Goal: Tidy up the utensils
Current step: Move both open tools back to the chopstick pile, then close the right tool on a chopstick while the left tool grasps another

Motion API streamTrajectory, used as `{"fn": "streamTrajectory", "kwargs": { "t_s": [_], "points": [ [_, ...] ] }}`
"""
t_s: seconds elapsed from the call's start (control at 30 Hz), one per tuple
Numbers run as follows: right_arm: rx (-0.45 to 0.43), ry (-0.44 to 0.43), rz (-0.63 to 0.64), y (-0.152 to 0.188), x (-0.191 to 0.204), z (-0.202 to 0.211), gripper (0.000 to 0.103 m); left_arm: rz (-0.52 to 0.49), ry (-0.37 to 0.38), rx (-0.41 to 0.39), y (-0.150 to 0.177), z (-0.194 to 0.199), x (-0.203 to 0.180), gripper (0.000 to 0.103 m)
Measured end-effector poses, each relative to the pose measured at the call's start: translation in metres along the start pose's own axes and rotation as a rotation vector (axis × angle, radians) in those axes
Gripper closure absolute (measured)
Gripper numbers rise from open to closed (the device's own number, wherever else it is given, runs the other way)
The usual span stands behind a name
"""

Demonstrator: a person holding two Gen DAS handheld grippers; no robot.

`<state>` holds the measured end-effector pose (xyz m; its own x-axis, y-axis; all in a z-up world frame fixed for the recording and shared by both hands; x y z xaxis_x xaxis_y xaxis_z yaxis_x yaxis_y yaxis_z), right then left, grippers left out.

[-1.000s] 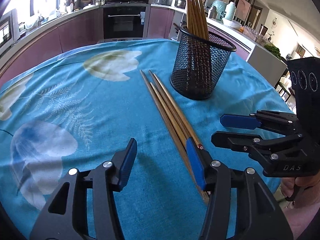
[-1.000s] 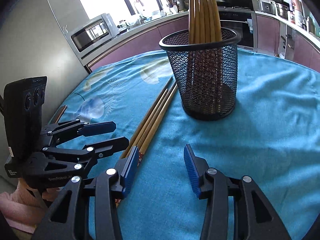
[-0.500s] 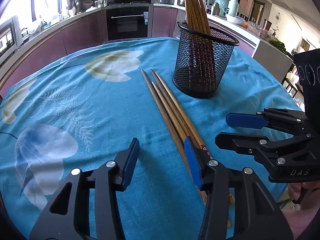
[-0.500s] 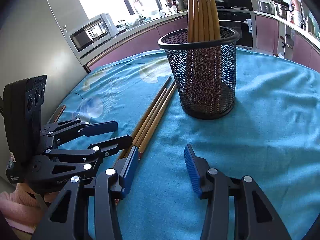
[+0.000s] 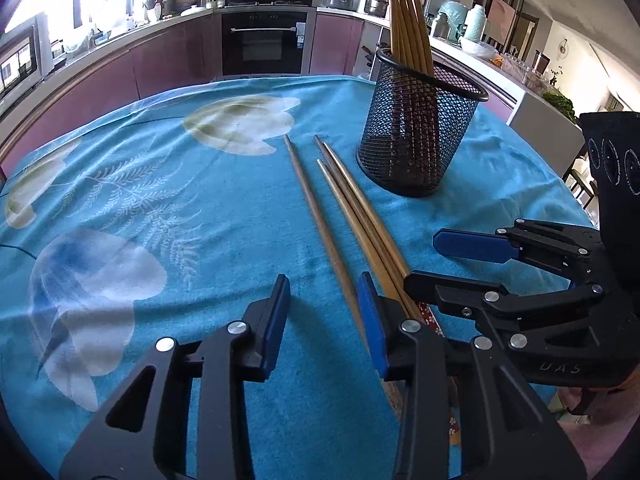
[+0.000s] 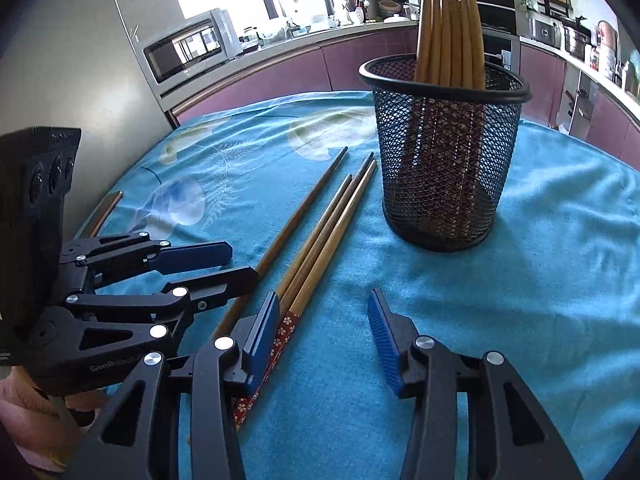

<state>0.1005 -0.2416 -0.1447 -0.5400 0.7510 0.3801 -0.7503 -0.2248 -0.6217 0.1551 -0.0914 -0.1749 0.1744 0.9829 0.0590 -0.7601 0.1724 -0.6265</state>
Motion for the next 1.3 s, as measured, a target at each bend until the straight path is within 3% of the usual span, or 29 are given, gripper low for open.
{"fn": "streamTrajectory", "kwargs": {
  "t_s": [0.6, 0.87, 0.97, 1.1, 1.3],
  "points": [
    [0.032, 0.068, 0.023, -0.001, -0.006, -0.001, 0.072, 0.008, 0.014, 0.011, 0.001, -0.003, 0.001, 0.065],
    [0.024, 0.094, 0.043, -0.014, -0.008, -0.013, 0.082, -0.009, -0.017, 0.008, -0.008, -0.011, -0.003, 0.067],
    [0.006, 0.068, 0.001, -0.014, -0.013, -0.011, 0.093, 0.001, -0.026, 0.009, -0.009, -0.013, -0.002, 0.075],
    [-0.020, 0.038, -0.054, -0.012, -0.018, -0.005, 0.096, 0.045, 0.018, 0.014, -0.009, -0.011, -0.001, 0.094],
    [-0.092, -0.005, -0.115, -0.013, -0.023, 0.013, 0.097, 0.078, 0.016, 0.011, -0.003, -0.005, 0.004, 0.098]
  ]
}}
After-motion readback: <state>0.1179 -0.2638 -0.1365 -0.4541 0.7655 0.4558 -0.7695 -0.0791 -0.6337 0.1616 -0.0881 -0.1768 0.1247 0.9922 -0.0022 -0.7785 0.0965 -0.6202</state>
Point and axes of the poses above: each gripper's, at about its wrist camera, not at the fingertips, and z roughly against the way its jaws point, x to its left, y to its underside, the point moved 8 cm from there along -z, roughly the way its jaws point, and after that the axes turned 14 degrees about -y, right-handed, at the moved point
